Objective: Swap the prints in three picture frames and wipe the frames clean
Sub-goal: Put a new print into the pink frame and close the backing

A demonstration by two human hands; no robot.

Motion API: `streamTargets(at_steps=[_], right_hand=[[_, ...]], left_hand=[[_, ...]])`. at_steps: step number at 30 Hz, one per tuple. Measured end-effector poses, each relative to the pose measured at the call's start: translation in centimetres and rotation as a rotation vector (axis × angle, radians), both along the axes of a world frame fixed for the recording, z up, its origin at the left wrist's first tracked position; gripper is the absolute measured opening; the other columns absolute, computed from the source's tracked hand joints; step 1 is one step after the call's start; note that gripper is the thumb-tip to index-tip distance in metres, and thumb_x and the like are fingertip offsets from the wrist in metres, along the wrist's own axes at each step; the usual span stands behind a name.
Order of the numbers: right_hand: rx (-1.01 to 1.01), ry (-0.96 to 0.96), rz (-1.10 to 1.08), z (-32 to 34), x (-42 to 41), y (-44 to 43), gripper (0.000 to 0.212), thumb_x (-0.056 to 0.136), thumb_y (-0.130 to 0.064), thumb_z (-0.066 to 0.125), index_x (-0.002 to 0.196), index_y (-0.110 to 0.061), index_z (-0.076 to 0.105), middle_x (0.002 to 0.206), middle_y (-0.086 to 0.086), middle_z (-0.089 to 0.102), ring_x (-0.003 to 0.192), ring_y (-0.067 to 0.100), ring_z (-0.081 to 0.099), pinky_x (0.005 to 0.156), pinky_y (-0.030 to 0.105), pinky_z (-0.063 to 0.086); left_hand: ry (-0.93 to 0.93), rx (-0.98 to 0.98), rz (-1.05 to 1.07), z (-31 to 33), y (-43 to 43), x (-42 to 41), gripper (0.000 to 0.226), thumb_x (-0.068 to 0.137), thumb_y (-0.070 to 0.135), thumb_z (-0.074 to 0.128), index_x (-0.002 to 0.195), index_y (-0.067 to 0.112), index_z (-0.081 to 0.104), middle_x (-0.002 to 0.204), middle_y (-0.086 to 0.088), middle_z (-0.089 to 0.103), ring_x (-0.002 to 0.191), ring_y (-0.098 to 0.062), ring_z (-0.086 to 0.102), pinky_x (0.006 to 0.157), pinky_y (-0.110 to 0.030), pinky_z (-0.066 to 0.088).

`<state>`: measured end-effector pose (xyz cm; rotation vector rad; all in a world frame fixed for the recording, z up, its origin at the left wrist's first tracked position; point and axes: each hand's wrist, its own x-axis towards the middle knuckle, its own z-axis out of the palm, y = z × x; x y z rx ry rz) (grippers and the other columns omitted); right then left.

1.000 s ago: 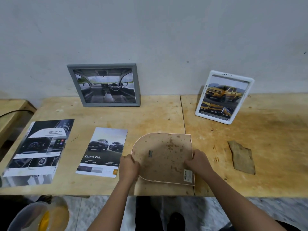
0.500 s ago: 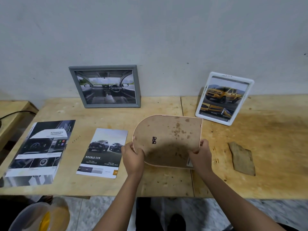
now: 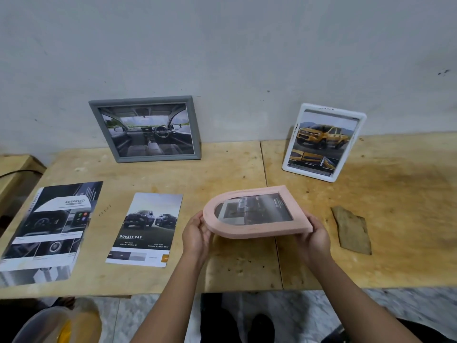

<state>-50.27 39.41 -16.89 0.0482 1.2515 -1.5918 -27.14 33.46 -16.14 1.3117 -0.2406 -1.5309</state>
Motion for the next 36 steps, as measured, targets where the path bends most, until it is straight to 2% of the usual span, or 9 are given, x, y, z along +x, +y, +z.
streamTargets(at_steps=[6, 10, 17, 20, 22, 25, 28, 31, 36], right_hand=[[0.146, 0.215, 0.199, -1.2, -0.7, 0.4, 0.026, 0.097, -0.005, 0.042, 0.119, -0.005, 0.056, 0.109, 0.01, 0.061, 0.098, 0.025, 0.06, 0.084, 0.04, 0.052], [0.212, 0.303, 0.216, -1.6, -0.4, 0.3, 0.029, 0.095, -0.001, 0.044, 0.122, 0.001, 0.054, 0.118, 0.016, 0.059, 0.109, 0.03, 0.056, 0.096, 0.047, 0.047], [0.298, 0.934, 0.491, -1.6, 1.1, 0.7, 0.04, 0.083, 0.009, 0.046, 0.117, -0.006, 0.059, 0.115, 0.01, 0.062, 0.103, 0.02, 0.055, 0.082, 0.025, 0.044], [0.306, 1.04, 0.589, -2.0, 1.8, 0.9, 0.051, 0.082, 0.013, 0.043, 0.13, -0.002, 0.05, 0.13, 0.013, 0.054, 0.118, 0.025, 0.05, 0.091, 0.027, 0.046], [0.313, 1.06, 0.654, -2.1, 2.1, 1.0, 0.059, 0.083, 0.014, 0.042, 0.14, -0.002, 0.039, 0.142, 0.012, 0.044, 0.131, 0.025, 0.041, 0.105, 0.028, 0.034], [0.279, 1.102, 0.71, -2.3, 1.9, 1.0, 0.061, 0.081, 0.015, 0.042, 0.139, -0.002, 0.04, 0.141, 0.011, 0.045, 0.132, 0.025, 0.04, 0.104, 0.024, 0.031], [0.295, 1.207, 0.611, -2.1, 0.6, 0.8, 0.051, 0.082, 0.01, 0.045, 0.13, -0.006, 0.05, 0.132, 0.011, 0.053, 0.125, 0.026, 0.047, 0.097, 0.026, 0.036], [0.417, 1.237, 0.354, -1.8, -2.0, 0.8, 0.043, 0.082, 0.005, 0.051, 0.124, -0.004, 0.055, 0.129, 0.014, 0.053, 0.119, 0.028, 0.048, 0.094, 0.029, 0.037], [0.86, 1.093, 0.014, -2.0, -6.2, 2.6, 0.045, 0.087, -0.01, 0.055, 0.13, -0.004, 0.042, 0.14, 0.019, 0.036, 0.13, 0.036, 0.031, 0.103, 0.051, 0.03]], left_hand=[[-0.066, 0.068, -0.014, -1.2, 0.3, 0.3, 0.034, 0.098, 0.0, 0.035, 0.13, 0.002, 0.047, 0.101, -0.008, 0.064, 0.087, -0.017, 0.062, 0.071, -0.028, 0.057], [-0.083, 0.092, 0.005, -1.9, 0.6, 0.6, 0.037, 0.095, -0.004, 0.041, 0.131, -0.001, 0.047, 0.108, -0.013, 0.062, 0.077, -0.015, 0.058, 0.063, -0.02, 0.054], [-0.357, -0.043, -0.191, -3.3, 2.4, 0.9, 0.052, 0.09, -0.014, 0.038, 0.14, 0.003, 0.039, 0.137, -0.01, 0.049, 0.119, -0.021, 0.05, 0.105, -0.034, 0.037], [-0.568, -0.104, -0.334, -4.7, 2.7, 1.4, 0.052, 0.094, -0.005, 0.04, 0.143, 0.011, 0.037, 0.143, -0.002, 0.045, 0.131, -0.02, 0.042, 0.113, -0.037, 0.031], [-0.72, -0.121, -0.412, -5.4, 2.8, 1.7, 0.051, 0.096, 0.003, 0.04, 0.145, 0.016, 0.034, 0.147, 0.001, 0.039, 0.136, -0.021, 0.037, 0.114, -0.038, 0.028], [-0.907, -0.153, -0.483, -5.9, 3.2, 1.5, 0.051, 0.098, 0.007, 0.036, 0.148, 0.014, 0.027, 0.151, -0.001, 0.033, 0.138, -0.021, 0.032, 0.115, -0.039, 0.027], [-0.995, -0.182, -0.507, -6.5, 3.7, 1.1, 0.052, 0.099, 0.008, 0.033, 0.149, 0.013, 0.021, 0.155, -0.002, 0.026, 0.142, -0.019, 0.025, 0.118, -0.036, 0.021], [-1.068, -0.167, -0.496, -7.0, 3.8, 0.8, 0.051, 0.099, 0.008, 0.033, 0.148, 0.01, 0.022, 0.155, -0.004, 0.024, 0.142, -0.022, 0.024, 0.118, -0.035, 0.02], [-1.114, -0.179, -0.466, -7.9, 3.7, 0.3, 0.05, 0.097, 0.005, 0.032, 0.146, 0.006, 0.026, 0.154, -0.009, 0.026, 0.143, -0.023, 0.023, 0.118, -0.04, 0.02]])
